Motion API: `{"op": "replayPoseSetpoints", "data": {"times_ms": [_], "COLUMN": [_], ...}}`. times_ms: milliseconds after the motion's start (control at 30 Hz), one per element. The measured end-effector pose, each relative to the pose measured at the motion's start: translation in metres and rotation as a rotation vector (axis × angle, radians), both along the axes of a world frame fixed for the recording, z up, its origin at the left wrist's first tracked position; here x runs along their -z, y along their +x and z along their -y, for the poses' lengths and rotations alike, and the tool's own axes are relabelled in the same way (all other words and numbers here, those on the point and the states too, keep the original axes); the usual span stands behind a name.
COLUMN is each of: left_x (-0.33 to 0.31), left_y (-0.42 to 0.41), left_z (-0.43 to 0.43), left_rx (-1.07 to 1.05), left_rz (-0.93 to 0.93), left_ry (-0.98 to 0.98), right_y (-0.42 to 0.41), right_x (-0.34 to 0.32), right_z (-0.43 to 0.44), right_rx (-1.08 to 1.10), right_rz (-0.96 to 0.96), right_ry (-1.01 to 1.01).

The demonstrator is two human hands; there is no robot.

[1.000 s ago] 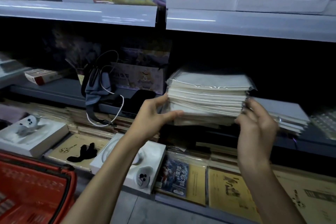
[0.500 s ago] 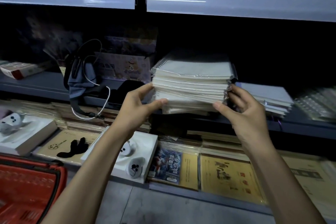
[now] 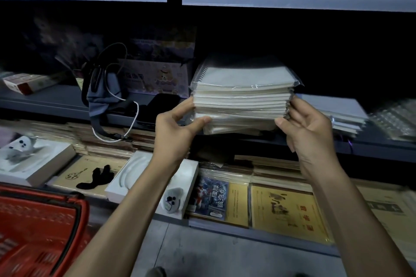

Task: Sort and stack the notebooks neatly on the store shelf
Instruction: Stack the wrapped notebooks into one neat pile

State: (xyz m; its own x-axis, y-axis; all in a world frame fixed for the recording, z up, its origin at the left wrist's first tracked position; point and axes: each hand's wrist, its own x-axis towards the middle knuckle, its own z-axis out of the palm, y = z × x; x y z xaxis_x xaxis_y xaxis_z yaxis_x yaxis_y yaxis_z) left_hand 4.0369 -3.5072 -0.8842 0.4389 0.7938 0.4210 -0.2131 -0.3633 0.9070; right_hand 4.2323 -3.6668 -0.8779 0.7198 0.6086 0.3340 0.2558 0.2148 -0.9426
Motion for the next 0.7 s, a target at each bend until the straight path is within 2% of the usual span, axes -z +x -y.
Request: {"op": "replayPoseSetpoints", "data": {"times_ms": [467,700], "left_x": [0.018,0.010], "left_y": [0.013,0.007], "left_z": [0.007,0.013], "left_rx": [-0.115,-0.114], "left_rz": [0.120,0.047], "left_ry": [-0.197,-0.084], "right_y": [0.002,-0.003], "right_x": [0.005,0.004], "right_z": [-0.006,-0.007], "right_rx": [0.070,0.102], "right_rz": [-0.123,-0.099], "right_ry": [0.056,0.055]}}
